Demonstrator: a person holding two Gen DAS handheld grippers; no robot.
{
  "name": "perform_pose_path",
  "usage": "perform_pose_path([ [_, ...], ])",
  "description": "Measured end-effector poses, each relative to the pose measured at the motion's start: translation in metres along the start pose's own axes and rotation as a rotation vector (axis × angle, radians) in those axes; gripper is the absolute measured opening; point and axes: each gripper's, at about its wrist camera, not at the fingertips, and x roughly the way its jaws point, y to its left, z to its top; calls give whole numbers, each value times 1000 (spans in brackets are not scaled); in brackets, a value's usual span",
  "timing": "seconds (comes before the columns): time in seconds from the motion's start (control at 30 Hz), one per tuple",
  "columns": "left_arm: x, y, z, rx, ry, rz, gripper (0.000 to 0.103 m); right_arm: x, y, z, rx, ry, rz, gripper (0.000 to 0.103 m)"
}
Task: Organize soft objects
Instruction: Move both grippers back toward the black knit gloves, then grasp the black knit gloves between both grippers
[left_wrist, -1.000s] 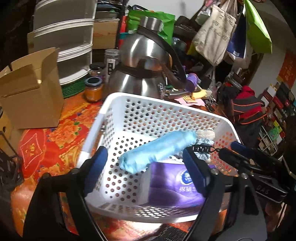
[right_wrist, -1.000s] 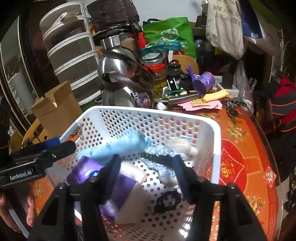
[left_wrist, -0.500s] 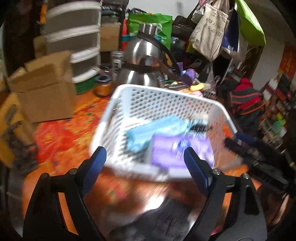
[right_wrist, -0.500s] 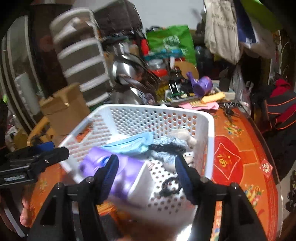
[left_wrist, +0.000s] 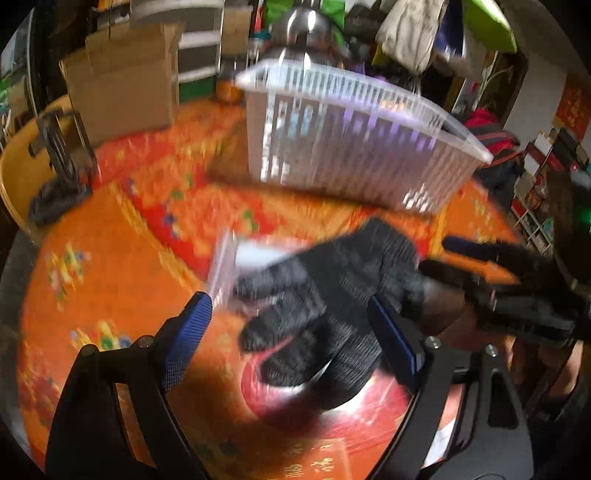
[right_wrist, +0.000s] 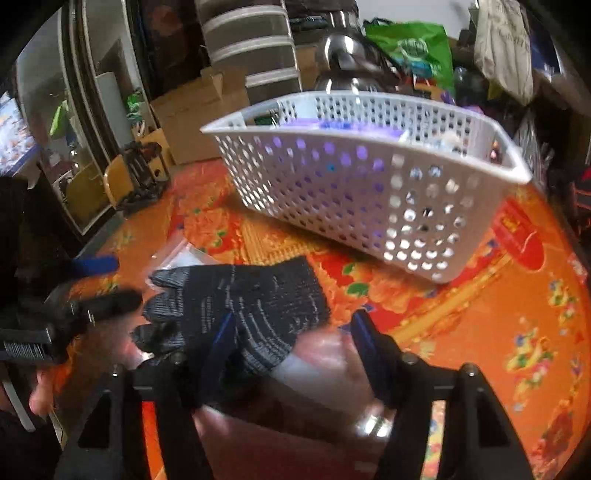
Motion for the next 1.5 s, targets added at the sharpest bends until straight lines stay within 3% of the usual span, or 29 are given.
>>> perform_pose_path([
  [0.07,8,1,-10,2,22,2,84,10,1,2,-9,26,3,54],
  [0.4,26,2,-31,-21,69,-4,71,39,-3,11,-22,76,-9,54],
  [0.5,29,0,-28,-39,70,-22,67,43,0,12,-35,85,-7,46],
  [0.6,33,-5,-26,-28,76,-10,56,43,4,10,-58,85,-22,41],
  [0.67,34,-6,-25,-23,73,6,35,43,6,9,-61,82,-23,38],
  [0.77,33,-3,-25,-46,77,-16,20,41,10,8,-76,69,-31,32],
  [1.13,7,-3,-29,-38,8,-65,12,12,17,2,-103,-20,-51,24],
  [1.5,-54,-13,-17,13,-140,-74,12,-53,25,5,-98,-166,-34,24],
])
